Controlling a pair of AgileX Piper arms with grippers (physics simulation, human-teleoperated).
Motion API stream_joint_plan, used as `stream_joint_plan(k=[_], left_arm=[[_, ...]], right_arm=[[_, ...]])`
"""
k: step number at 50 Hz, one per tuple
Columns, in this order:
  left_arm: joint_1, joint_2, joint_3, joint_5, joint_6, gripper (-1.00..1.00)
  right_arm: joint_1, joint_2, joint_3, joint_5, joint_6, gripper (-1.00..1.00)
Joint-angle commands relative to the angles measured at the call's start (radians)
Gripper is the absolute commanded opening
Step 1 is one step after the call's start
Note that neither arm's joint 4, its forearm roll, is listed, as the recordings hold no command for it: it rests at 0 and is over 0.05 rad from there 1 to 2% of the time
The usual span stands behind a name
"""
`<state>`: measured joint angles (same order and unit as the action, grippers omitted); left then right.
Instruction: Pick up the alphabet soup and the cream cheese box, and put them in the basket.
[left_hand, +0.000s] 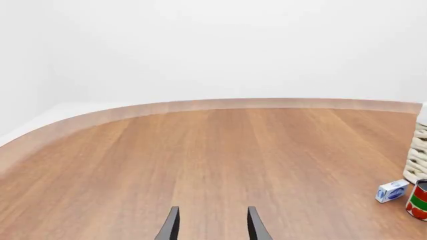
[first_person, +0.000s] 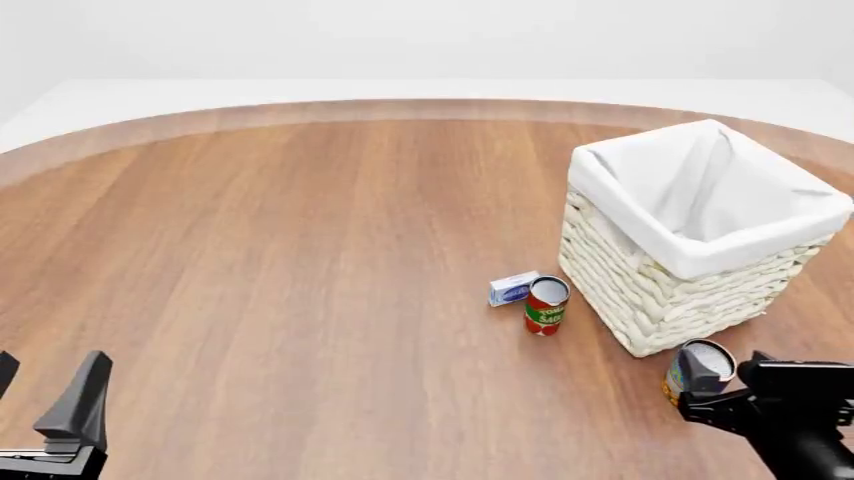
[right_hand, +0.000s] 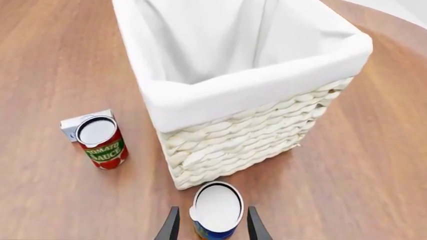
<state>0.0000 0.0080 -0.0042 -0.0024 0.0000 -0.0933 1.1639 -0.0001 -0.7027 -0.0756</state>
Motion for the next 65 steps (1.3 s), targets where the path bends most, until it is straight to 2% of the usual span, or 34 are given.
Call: stream_joint_plan(k=[1,16,23,38,61,62,65], left_arm=[[0.000,0.000,0.000,0.000,0.000,1.00],[0.000,0.000,0.000,0.000,0.000,1.00],[0.000,0.000,0.000,0.000,0.000,1.00],[0.000,0.000,0.000,0.000,0.000,1.00],[0.000,0.000,0.000,0.000,0.000,1.00],[0.000,0.000,0.000,0.000,0.000,1.00],[0.000,0.000,0.000,0.000,0.000,1.00]], right_arm=[[0.001,0.084,0.000,-0.068,-0.004,1.00],[-0.003,0.207,0.000,-0.175,-0.001,1.00],[-0.008,0.312,0.000,-0.271,0.000,1.00],[-0.019,0.436,0.000,-0.383,0.002,1.00],[-0.019,0.506,0.000,-0.457,0.007,1.00],[-0.020,0.502,0.000,-0.455,0.007,-1.00],[-0.021,0.473,0.000,-0.435,0.007,-1.00]])
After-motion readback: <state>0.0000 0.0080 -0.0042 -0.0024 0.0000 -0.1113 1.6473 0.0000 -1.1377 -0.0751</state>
